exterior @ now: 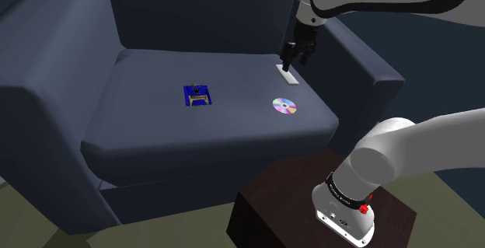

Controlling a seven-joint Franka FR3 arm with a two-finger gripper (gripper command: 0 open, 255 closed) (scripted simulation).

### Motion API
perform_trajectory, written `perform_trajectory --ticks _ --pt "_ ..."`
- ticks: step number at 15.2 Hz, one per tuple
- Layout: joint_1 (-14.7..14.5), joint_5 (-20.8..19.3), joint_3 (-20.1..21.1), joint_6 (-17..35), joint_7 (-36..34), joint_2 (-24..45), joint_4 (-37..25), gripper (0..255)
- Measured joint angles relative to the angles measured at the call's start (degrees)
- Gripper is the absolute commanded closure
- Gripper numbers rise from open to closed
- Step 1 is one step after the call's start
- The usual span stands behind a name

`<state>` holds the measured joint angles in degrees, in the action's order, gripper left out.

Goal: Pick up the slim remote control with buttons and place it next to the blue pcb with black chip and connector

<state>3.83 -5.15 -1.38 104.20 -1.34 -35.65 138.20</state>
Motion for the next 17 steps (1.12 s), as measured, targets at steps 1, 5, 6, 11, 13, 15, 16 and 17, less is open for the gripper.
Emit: perform_trajectory --ticks 1,5,6,11,13,15,16,17 --pt "0.57 -0.31 -0.85 1.06 0.40 1.84 -0.80 0" --pt "2.20 -0.66 -3.26 5.49 0.82 9.52 -3.91 0" --pt "2.59 -0.67 -3.91 6.31 1.03 11.41 -4.94 0" --pt "4.70 -0.23 -7.56 10.91 2.91 20.54 -9.29 0" --pt "5.31 0.49 -8.73 12.66 3.51 24.86 -11.73 0" --pt "5.95 1.41 -9.81 13.94 4.16 29.23 -14.65 0" --pt "6.34 1.93 -10.36 14.27 4.60 31.14 -16.14 0" --pt "6.71 2.45 -10.85 14.87 4.92 32.97 -17.25 0"
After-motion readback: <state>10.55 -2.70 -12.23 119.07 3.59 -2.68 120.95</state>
